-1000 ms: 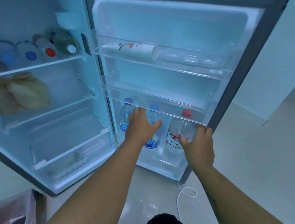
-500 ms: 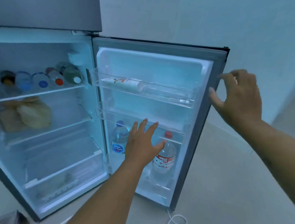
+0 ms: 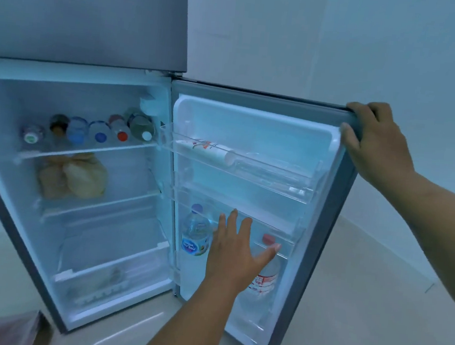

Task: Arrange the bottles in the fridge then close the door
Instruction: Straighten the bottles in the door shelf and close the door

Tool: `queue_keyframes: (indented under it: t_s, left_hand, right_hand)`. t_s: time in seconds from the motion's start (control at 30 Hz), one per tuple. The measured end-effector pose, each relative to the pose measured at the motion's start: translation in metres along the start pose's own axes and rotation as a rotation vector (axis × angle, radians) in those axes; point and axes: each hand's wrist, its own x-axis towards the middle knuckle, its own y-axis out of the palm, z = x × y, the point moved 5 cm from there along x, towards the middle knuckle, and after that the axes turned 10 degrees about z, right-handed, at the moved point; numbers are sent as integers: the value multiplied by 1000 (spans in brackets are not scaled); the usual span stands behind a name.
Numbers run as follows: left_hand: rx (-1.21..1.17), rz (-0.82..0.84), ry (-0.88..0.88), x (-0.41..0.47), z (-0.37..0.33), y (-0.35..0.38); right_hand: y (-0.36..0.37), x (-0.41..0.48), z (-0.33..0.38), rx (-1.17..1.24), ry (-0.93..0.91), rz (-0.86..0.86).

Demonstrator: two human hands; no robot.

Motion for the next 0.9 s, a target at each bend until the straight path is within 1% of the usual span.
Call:
queue_keyframes:
  t_s: [0.13, 0.3, 0.4, 0.7, 0.9]
  left_hand:
    - [63, 87, -13, -6, -14, 0]
    - [46, 83, -98, -17, -27, -6]
    - [75, 39, -101, -27, -22, -8]
    - [-35, -21, -62, -68, 16, -28]
    - [-95, -44, -44, -93, 48, -42]
  right_hand:
    - [-1, -4, 2, 110, 23, -4]
    - [-8, -16, 15, 131, 32, -31]
    - [-12, -25, 26, 87, 36, -46]
    - [-29, -63, 83, -109, -4, -125]
    - [-35, -89, 125, -185, -53, -121]
